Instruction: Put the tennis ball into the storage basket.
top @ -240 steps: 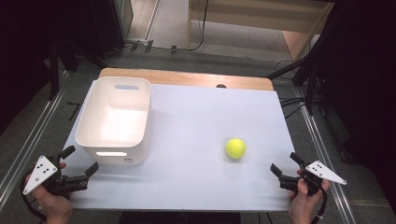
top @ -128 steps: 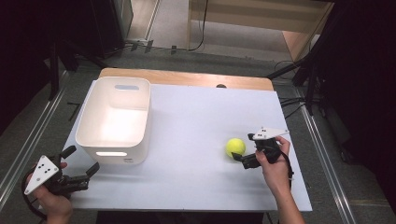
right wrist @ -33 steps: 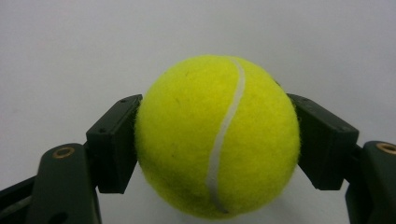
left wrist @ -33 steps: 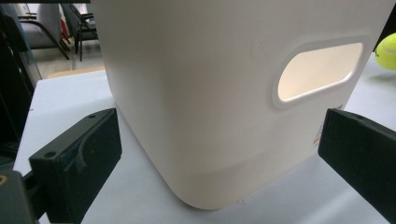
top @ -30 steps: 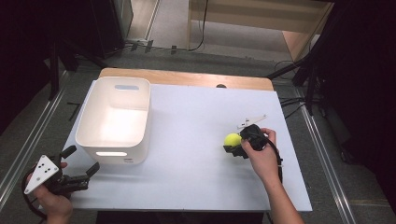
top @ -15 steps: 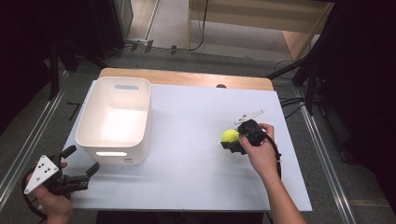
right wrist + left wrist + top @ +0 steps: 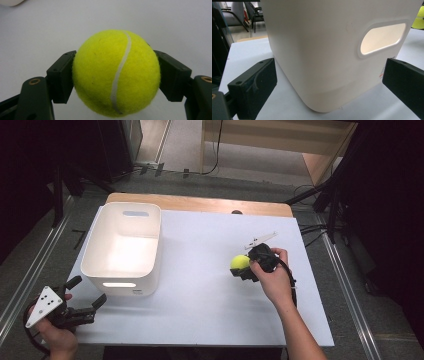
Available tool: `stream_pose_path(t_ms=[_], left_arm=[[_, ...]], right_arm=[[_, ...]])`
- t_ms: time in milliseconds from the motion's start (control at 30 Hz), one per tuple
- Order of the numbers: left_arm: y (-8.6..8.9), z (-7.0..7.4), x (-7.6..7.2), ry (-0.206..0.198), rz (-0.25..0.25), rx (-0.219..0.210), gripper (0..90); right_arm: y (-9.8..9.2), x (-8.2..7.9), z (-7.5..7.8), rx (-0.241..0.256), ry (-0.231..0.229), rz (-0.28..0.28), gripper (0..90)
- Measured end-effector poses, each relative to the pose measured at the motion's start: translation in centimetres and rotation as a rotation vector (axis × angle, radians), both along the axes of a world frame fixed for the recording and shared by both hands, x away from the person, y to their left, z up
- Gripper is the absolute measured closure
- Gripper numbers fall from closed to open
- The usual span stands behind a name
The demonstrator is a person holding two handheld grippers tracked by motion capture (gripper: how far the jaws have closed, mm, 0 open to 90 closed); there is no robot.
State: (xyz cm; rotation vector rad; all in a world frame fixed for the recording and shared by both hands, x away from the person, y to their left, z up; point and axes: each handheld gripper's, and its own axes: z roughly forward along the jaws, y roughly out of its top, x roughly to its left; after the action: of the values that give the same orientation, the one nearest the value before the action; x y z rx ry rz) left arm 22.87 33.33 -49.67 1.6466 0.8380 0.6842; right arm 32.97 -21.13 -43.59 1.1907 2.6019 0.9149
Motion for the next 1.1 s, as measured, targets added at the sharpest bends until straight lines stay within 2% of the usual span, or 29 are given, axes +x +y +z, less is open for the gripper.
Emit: stream_pose_path(t_ms=[500, 1100], left_arm=[[0.0, 0.0, 0.0, 0.000, -0.002, -0.002, 0.0], [0.1, 0.0, 0.0, -0.001, -0.004, -0.010, 0.0]], right_arm=[[1.9, 0.7, 1.0, -0.008, -0.007, 0.042, 23.5], [3.9, 1.8, 2.3, 0.007, -0.007, 0.086, 23.5]])
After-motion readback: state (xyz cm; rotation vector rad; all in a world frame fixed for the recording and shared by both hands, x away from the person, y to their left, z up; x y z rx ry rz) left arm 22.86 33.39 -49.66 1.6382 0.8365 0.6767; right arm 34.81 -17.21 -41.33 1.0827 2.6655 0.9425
